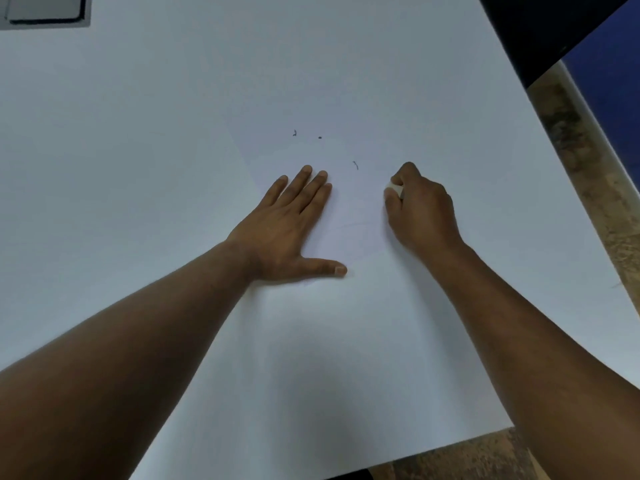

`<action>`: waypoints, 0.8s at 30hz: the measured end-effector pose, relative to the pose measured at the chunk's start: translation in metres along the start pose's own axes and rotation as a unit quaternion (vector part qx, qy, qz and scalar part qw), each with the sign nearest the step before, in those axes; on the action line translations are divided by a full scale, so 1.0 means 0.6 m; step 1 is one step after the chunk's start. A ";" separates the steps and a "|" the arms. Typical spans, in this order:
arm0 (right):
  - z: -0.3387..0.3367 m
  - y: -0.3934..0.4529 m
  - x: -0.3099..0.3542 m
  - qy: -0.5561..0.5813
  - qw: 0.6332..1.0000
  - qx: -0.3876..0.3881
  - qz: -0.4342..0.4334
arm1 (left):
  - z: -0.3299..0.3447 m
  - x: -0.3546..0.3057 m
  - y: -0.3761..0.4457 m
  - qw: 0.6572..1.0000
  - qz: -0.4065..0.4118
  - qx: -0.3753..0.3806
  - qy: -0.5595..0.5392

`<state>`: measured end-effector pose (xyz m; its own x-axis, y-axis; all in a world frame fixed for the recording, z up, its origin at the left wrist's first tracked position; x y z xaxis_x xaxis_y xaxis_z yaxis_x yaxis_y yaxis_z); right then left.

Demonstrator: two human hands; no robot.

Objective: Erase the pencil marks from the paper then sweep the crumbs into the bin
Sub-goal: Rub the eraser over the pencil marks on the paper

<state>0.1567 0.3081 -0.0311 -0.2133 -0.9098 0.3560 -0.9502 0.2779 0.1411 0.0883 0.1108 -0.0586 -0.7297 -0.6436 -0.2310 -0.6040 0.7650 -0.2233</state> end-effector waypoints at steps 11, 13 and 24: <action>-0.004 -0.006 0.000 0.030 0.999 -0.004 0.023 | 0.003 0.044 -0.037 0.998 -0.044 -0.033 -0.026; -0.009 -0.012 0.008 0.050 0.998 -0.031 0.038 | 0.009 0.043 -0.035 0.999 -0.046 -0.028 0.004; 0.048 -0.084 0.164 0.110 0.988 0.056 -0.095 | 0.013 0.044 -0.031 0.998 -0.042 -0.027 0.032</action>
<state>0.1772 0.1959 -0.0300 0.0135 -0.8494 0.5276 -0.9900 0.0627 0.1262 0.0827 0.0792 -0.0677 -0.6942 -0.7034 -0.1530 -0.6784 0.7103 -0.1876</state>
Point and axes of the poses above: each hand's wrist, its own y-axis towards the middle knuckle, its own z-axis out of the palm, x = y × z, the point moved 5 cm from there along y, towards the middle knuckle, and after that the axes turned 11 degrees about -z, right-handed, at the moved point
